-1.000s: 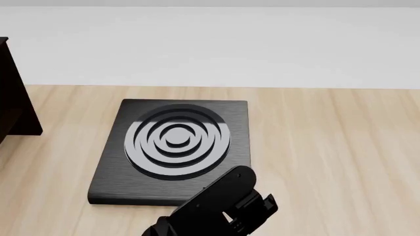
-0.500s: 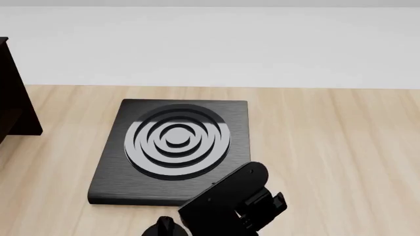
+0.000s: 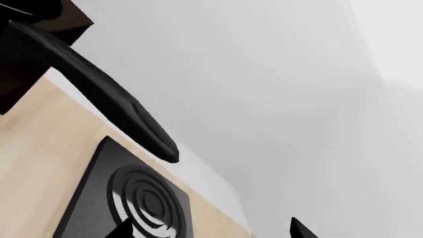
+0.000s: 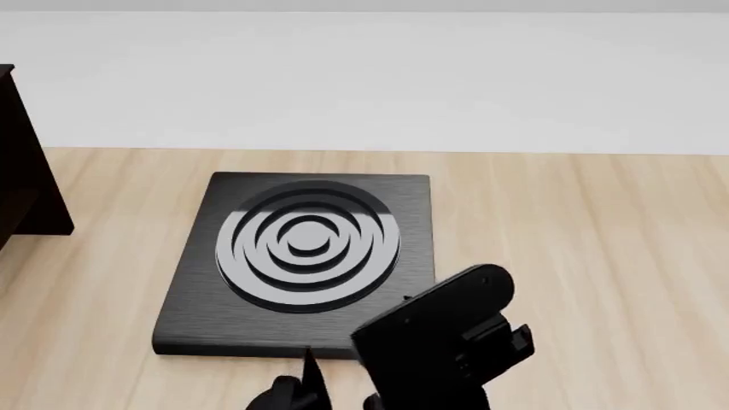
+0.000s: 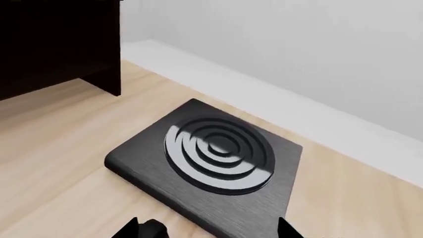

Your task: Put the frying pan on the cabinet shelf.

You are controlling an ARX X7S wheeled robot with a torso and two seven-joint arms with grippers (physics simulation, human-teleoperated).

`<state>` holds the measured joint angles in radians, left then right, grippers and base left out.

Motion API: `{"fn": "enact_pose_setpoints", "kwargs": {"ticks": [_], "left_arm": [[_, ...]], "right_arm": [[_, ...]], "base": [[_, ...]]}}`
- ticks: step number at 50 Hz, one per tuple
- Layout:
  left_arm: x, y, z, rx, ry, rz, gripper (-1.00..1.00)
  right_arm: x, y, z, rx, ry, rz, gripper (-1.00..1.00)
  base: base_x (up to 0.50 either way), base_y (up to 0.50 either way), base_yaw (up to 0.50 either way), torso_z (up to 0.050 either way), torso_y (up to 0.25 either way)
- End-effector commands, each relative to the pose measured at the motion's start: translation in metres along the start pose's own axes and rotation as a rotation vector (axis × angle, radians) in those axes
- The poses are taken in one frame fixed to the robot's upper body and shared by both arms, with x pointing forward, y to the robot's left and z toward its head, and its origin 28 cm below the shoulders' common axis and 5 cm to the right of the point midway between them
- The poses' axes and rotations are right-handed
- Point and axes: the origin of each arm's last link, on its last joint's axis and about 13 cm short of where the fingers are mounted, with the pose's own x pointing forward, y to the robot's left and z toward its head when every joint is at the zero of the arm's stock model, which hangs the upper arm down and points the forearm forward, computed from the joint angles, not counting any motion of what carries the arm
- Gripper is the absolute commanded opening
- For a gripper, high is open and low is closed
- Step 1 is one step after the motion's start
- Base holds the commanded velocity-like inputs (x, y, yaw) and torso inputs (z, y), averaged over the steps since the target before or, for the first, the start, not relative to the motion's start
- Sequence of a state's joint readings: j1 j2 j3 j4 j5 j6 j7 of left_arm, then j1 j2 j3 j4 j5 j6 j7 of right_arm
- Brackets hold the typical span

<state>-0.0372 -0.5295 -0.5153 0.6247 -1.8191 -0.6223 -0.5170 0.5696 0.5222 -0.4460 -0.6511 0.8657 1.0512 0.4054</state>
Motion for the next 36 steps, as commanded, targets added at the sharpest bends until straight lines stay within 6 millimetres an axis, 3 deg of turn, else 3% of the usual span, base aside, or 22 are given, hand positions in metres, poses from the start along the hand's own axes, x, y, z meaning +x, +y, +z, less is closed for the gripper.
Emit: {"fn": "enact_pose_setpoints", "kwargs": {"ticks": [1, 8, 13, 21, 30, 36], "left_arm": [[-0.005, -0.007, -0.012, 0.132, 0.03, 0.0, 1.0], [-0.009, -0.015, -0.016, 0.245, 0.031, -0.007, 1.0], [-0.009, -0.022, -0.018, 0.326, 0.013, -0.012, 1.0], [-0.012, -0.03, -0.026, 0.485, 0.04, -0.005, 1.0], [-0.011, -0.034, -0.031, 0.498, 0.048, -0.02, 1.0], [-0.011, -0.038, -0.036, 0.612, 0.039, -0.005, 1.0]], "right_arm": [[-0.002, -0.007, 0.005, 0.043, -0.021, -0.061, 1.0], [-0.002, -0.009, 0.006, 0.116, 0.012, -0.059, 1.0], [-0.006, -0.014, 0.012, 0.198, -0.075, -0.08, 1.0], [-0.006, -0.017, 0.009, 0.197, -0.093, -0.098, 1.0], [-0.007, -0.018, 0.006, 0.173, -0.085, -0.11, 1.0], [-0.007, -0.021, 0.003, 0.214, -0.054, -0.151, 1.0]], "base": [[0.0, 0.0, 0.0, 0.0, 0.0], [0.0, 0.0, 0.0, 0.0, 0.0], [0.0, 0.0, 0.0, 0.0, 0.0], [0.0, 0.0, 0.0, 0.0, 0.0], [0.0, 0.0, 0.0, 0.0, 0.0], [0.0, 0.0, 0.0, 0.0, 0.0]]}}
